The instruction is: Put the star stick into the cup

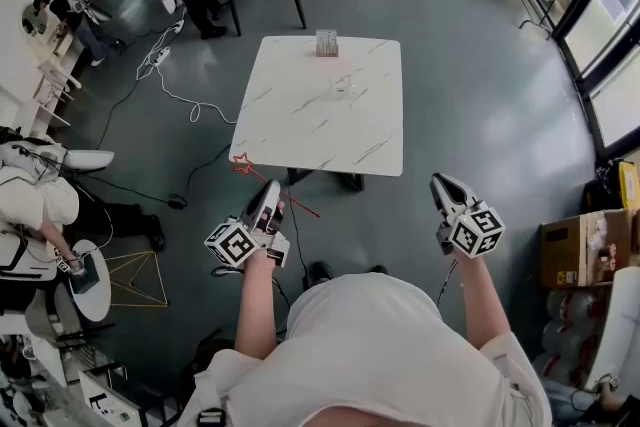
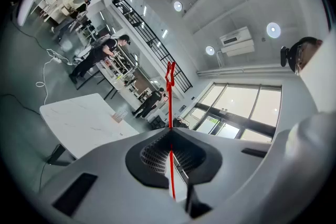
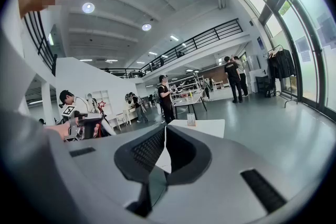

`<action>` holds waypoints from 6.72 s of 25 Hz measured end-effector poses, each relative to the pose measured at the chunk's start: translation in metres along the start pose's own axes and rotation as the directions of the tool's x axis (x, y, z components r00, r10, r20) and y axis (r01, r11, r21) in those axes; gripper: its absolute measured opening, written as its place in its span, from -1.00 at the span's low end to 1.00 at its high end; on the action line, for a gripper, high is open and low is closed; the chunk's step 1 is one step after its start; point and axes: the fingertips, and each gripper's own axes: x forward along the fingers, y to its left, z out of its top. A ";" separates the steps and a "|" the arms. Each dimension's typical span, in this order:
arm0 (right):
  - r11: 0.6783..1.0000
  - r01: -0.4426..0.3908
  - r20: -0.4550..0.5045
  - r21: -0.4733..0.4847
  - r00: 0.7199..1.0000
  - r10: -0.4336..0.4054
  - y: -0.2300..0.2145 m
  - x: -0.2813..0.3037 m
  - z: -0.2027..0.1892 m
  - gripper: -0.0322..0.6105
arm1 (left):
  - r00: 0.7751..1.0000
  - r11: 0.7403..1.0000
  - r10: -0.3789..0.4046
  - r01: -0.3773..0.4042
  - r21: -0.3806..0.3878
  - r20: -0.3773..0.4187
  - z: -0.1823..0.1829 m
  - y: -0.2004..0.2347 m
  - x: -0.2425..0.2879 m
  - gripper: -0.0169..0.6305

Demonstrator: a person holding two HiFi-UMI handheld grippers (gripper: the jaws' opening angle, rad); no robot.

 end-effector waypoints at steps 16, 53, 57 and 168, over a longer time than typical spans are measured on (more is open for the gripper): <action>1.000 0.011 0.015 0.018 1.000 -0.011 0.009 0.006 0.005 -0.81 | 1.000 1.000 -0.002 0.002 0.005 -0.002 0.007 0.005 -0.008 -0.90; 0.992 0.096 -0.057 0.083 0.994 -0.091 0.099 0.080 -0.030 -0.80 | 0.996 0.998 -0.047 0.044 -0.040 -0.079 0.062 0.101 -0.053 -0.90; 0.991 0.093 -0.065 0.094 0.994 -0.087 0.090 0.085 -0.034 -0.80 | 0.997 0.999 -0.033 0.030 -0.043 -0.074 0.061 0.105 -0.048 -0.90; 0.867 0.323 -0.500 0.379 0.860 -0.102 -0.118 0.351 -0.103 -0.80 | 0.911 0.937 0.058 0.092 0.337 -0.408 -0.043 0.325 0.542 -0.90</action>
